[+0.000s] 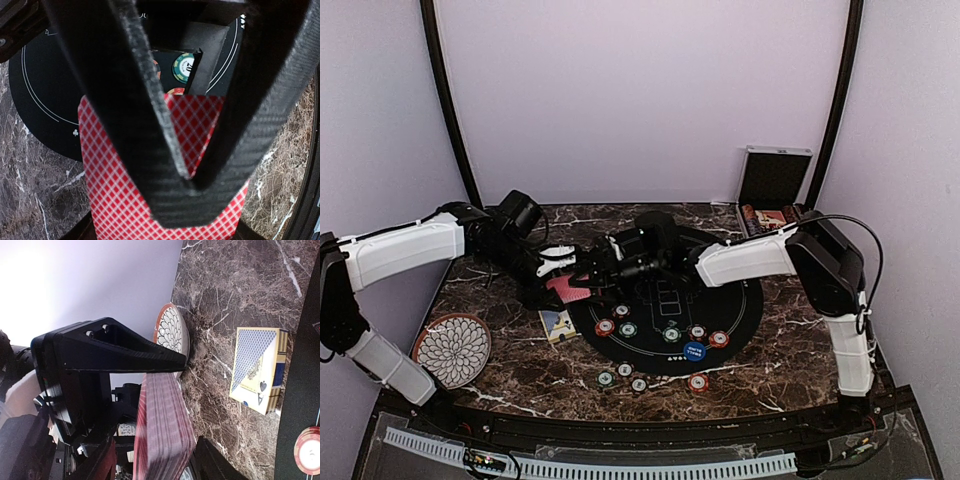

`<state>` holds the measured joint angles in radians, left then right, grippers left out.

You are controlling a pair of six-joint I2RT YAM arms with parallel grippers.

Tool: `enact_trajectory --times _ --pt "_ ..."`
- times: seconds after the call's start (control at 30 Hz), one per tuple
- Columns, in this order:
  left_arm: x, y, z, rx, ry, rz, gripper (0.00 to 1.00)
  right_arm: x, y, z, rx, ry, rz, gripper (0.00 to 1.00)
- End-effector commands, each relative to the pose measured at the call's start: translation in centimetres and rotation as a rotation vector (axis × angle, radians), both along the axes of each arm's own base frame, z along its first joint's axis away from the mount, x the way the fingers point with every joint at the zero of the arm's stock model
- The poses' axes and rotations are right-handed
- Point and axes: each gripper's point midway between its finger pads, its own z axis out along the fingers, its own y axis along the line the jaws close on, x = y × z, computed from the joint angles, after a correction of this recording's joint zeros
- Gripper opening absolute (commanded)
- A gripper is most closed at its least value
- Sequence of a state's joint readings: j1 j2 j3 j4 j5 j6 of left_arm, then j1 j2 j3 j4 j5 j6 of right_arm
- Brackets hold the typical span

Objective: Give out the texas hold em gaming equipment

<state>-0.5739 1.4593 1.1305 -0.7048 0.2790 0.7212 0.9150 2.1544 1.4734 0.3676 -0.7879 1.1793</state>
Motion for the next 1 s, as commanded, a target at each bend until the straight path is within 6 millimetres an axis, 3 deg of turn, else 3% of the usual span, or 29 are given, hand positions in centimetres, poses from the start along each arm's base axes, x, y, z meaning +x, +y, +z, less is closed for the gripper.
enact_trajectory --times 0.0,0.2,0.27,0.3,0.33,0.4,0.43,0.67,0.83,0.97 --pt "0.6 -1.0 1.7 -0.044 -0.037 -0.01 0.0 0.6 0.7 1.9 0.079 -0.019 0.012 0.45" --pt "0.7 -1.2 1.5 -0.04 -0.031 -0.017 0.02 0.7 1.1 1.9 0.101 0.007 0.012 0.19" --pt "0.7 -1.3 1.5 -0.037 -0.028 -0.019 0.17 0.7 1.2 1.7 0.104 0.016 0.011 0.11" --pt "0.8 -1.4 1.5 -0.035 -0.026 -0.022 0.34 0.7 1.2 1.5 0.102 0.021 0.011 0.08" --pt "0.8 -1.4 1.4 -0.033 -0.021 -0.023 0.62 0.6 1.2 1.4 0.103 0.024 0.012 0.06" --pt "1.0 -1.6 1.5 -0.035 -0.029 -0.027 0.91 0.5 1.1 1.3 0.104 0.029 0.015 0.01" --pt "1.1 -1.7 1.6 -0.04 -0.034 -0.03 0.95 0.5 1.1 1.2 0.106 0.031 0.016 0.01" --pt "0.1 -3.0 2.4 -0.11 -0.004 -0.097 0.99 0.0 1.0 1.6 0.128 0.037 0.034 0.01" --pt "-0.6 -3.1 1.8 -0.112 0.035 -0.127 0.99 -0.4 0.8 2.1 0.148 0.044 0.045 0.01" --pt "-0.1 -3.2 1.2 -0.104 0.024 -0.121 0.99 -0.6 0.9 2.1 0.149 0.046 0.05 0.01"
